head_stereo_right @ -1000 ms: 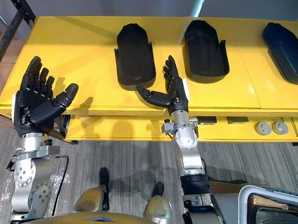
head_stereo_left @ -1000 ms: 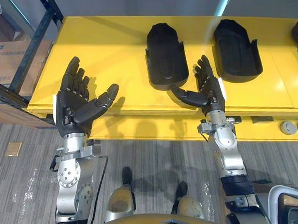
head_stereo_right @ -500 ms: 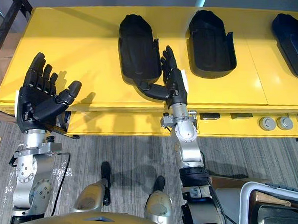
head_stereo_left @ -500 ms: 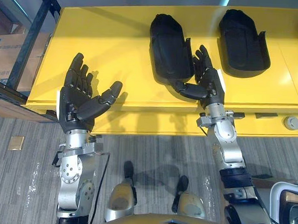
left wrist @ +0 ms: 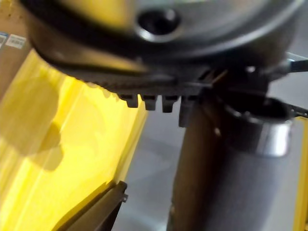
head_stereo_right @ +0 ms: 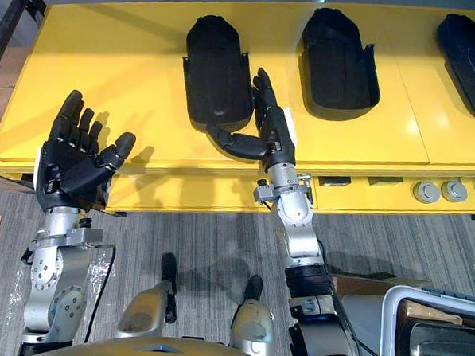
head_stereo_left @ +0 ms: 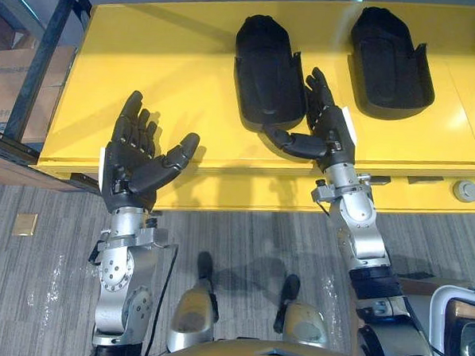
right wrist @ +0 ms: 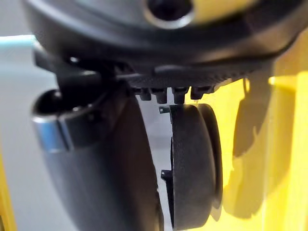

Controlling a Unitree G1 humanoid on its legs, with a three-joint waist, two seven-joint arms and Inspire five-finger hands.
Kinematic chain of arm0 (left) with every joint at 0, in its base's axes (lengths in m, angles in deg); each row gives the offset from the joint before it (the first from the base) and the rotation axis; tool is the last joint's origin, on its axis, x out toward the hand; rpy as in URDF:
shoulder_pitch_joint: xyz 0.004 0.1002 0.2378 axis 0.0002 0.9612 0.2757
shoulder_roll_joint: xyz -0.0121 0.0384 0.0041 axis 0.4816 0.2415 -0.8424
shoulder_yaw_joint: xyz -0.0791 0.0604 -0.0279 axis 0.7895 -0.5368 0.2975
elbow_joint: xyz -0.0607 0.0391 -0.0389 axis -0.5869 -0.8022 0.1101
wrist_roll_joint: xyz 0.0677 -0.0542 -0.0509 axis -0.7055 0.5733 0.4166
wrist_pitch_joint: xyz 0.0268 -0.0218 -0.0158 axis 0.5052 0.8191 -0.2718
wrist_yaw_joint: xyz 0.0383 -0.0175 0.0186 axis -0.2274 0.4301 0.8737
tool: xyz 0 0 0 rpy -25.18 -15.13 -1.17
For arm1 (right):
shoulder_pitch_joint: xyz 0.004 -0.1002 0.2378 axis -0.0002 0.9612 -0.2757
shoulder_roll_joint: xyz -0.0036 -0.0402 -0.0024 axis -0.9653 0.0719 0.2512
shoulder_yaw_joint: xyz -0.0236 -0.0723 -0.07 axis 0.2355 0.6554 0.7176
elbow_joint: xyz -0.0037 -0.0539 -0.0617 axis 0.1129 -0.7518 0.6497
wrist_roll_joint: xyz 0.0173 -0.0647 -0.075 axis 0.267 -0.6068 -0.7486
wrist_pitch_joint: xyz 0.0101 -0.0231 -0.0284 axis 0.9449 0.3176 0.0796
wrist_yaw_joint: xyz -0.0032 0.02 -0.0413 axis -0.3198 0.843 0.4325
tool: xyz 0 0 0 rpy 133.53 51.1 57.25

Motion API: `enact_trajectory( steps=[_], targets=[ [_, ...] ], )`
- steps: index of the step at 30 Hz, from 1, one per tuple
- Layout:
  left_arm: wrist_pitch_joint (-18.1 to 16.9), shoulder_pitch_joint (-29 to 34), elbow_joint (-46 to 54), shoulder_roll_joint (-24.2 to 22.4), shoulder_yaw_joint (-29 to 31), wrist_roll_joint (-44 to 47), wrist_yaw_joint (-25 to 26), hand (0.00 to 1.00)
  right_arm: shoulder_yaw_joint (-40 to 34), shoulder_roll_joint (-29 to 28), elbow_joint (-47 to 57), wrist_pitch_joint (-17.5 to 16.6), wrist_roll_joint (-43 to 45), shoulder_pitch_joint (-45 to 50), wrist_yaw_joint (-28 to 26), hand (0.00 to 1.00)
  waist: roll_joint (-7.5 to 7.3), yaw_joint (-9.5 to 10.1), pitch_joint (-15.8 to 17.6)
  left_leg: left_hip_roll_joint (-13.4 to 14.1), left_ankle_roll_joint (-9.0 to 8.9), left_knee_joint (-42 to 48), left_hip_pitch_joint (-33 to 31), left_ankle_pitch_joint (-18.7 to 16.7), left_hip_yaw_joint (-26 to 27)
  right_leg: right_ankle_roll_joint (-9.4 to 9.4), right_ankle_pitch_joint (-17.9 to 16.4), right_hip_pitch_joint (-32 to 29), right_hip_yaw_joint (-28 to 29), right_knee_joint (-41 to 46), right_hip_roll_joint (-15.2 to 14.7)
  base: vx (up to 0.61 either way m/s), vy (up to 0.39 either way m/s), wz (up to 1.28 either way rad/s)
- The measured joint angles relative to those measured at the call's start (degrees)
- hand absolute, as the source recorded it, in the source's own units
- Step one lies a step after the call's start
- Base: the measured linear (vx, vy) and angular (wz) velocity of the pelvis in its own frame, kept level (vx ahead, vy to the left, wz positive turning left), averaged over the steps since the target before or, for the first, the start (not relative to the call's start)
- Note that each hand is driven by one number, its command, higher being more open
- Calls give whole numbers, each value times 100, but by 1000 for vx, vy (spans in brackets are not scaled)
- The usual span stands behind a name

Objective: Walk over and take three plastic housings, then place them on the shelf

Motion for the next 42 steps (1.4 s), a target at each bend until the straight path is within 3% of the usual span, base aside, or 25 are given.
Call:
enact_trajectory(
  steps=[15, 24, 30, 35, 39, 42],
  targets=[
    [11, 13, 0, 1, -11, 1, 18, 100, 320, 2, 242, 1, -130, 164, 62, 100, -42, -35, 25, 0, 3, -2, 0, -8, 7, 21, 13, -9, 7, 1, -1, 0, 0, 0],
    [11, 87, 0, 5, -240, 5, 61, 100, 467, -74, 338, -308, -1246, 330, 1326, 100, -66, 29, 39, -10, 2, -5, -3, -10, 23, 23, 14, -36, 30, 17, -12, 0, 0, 0],
    [11, 331, 4, 2, -284, 141, 88, 100, 38, -115, 2131, -845, -1460, 1181, 1627, 100, -66, -3, 38, -9, -2, 0, 7, -56, 154, 32, 19, -119, 172, 27, -17, 2, 1, -10],
    [10, 512, 78, 1, -302, 157, 101, 100, 6, -120, 3202, -1264, -904, 2107, 796, 100, -68, -151, 33, -2, 0, 1, 49, -98, 296, 44, 28, -170, 309, 31, -18, 3, 5, -13],
    [12, 535, 134, 1, -439, 155, 101, 100, 353, -134, 3205, -1250, -369, 2748, -10, 100, -68, -192, 27, -1, -9, 2, 68, -138, 367, 69, 44, -180, 376, -1, -18, -4, 9, -11],
    [13, 555, 152, 2, -511, 144, 114, 100, 971, -101, 3204, -1044, 183, 3050, -821, 100, -73, -274, 16, -4, -7, 2, 73, -154, 436, 103, 74, -189, 443, -51, -18, 17, 8, -9]
  ],
)
